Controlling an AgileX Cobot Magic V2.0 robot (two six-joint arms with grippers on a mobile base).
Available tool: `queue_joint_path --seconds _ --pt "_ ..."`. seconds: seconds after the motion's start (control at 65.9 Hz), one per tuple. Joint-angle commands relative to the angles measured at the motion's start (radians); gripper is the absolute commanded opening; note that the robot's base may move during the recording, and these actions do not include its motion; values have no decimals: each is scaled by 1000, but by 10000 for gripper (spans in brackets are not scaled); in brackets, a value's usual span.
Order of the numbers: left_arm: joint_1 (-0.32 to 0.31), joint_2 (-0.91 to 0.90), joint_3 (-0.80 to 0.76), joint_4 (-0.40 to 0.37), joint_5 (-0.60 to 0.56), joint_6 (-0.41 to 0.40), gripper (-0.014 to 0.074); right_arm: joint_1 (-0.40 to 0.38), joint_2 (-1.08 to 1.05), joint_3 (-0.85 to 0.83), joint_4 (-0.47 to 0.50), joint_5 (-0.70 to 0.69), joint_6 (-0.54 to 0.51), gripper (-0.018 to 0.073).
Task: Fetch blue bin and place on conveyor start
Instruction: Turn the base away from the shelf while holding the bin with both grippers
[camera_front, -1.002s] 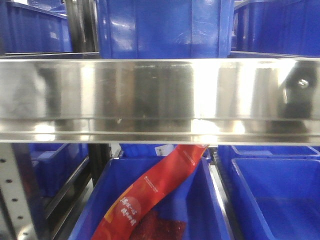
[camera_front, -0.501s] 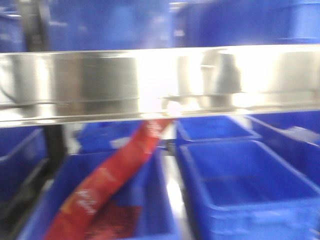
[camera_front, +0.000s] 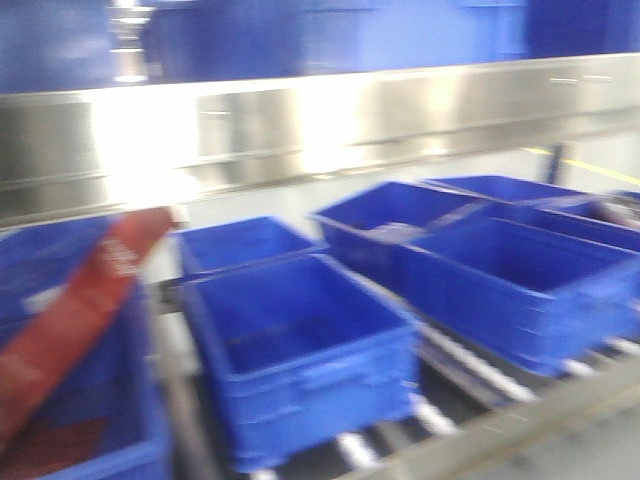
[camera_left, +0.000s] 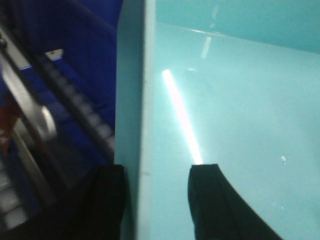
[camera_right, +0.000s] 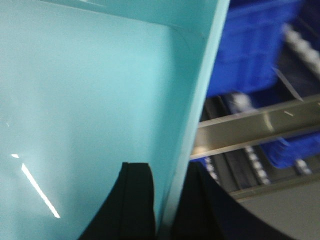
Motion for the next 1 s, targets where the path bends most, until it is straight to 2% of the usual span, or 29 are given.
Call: queue_joint_path --seconds 0.0,0.987 --pt "7 -21 -8 24 -35 31 -111 -17 -19 -8 -70 -32 -33 -153" --pt "7 -21 -8 47 -35 31 -111 -17 -19 -8 -70 -32 -33 -153"
